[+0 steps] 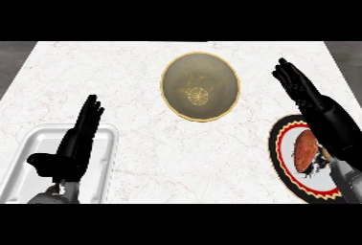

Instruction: Pick the cupcake from the plate and place it in the bowl

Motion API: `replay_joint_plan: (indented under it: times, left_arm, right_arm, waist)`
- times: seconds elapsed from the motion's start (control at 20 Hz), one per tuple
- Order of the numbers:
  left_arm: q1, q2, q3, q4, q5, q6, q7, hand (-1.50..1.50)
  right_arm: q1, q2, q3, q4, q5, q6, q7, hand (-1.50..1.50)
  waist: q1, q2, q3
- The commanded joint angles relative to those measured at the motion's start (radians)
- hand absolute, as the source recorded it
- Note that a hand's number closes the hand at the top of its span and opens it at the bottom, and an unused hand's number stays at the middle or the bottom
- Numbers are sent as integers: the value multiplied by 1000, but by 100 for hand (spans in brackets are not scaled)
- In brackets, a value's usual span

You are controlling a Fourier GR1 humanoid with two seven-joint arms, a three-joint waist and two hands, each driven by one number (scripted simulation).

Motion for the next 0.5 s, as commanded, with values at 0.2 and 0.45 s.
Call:
replay_joint_plan:
  times: [0.2, 0.45]
  left_arm:
    - [-32, 63, -51, -19, -30, -101, -2, 0]
    - [-40, 61, -122, -46, -20, -169, 50, 0]
  right_arm:
    - [187, -10, -300, 177, -6, -292, 26, 150]
    - [290, 7, -372, 370, 97, -489, 72, -150]
  waist:
    - [-98, -5, 17]
    - [-40, 1, 16]
